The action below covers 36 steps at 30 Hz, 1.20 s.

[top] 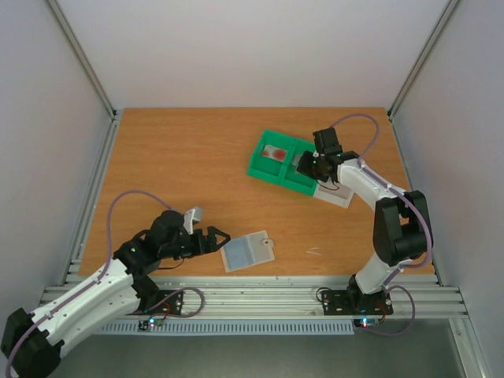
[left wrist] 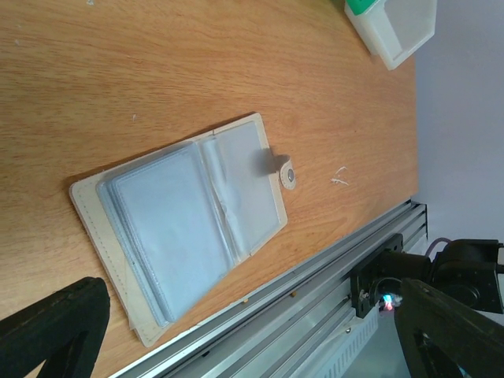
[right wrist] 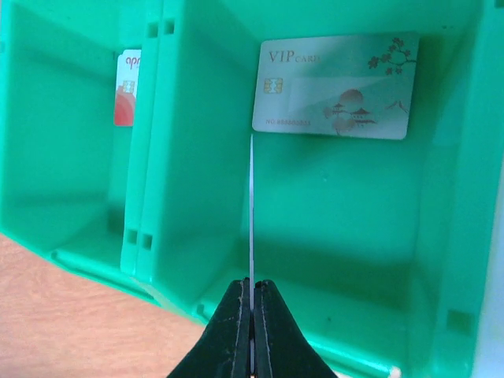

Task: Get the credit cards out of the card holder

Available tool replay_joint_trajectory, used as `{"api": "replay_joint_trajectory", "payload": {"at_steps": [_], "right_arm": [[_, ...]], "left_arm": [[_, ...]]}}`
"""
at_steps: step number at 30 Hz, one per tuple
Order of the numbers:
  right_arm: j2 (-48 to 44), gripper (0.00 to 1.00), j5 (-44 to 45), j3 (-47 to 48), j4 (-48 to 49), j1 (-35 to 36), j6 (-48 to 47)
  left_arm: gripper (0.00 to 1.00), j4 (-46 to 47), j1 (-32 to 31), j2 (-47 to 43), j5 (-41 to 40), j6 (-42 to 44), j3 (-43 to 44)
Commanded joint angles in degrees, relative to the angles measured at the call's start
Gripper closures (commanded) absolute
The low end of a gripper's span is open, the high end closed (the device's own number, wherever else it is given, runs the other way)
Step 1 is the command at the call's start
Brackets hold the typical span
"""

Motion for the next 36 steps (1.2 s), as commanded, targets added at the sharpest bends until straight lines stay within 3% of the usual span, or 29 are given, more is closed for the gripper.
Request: {"api": "replay_joint_trajectory", "payload": {"at_steps": [1,31,36], "right_arm": [[2.0,0.99,0.0,2.7,3.0,-0.3,-0.6],[14.5,0.98,-5.4,8.9,8.6,-4.5,-1.6],[15.9,0.93,-5.3,9.4,8.7,-4.8,-1.9]], "left_arm": [[0.01,-0.8,-0.3,-1.2,-0.3,1.7,0.7],[0.01,-6.3,-0.3,0.5,-1.1,3.4,4.1],[0.01,-5.8,-0.2,1.6,-0.5,3.2,4.1]]}}
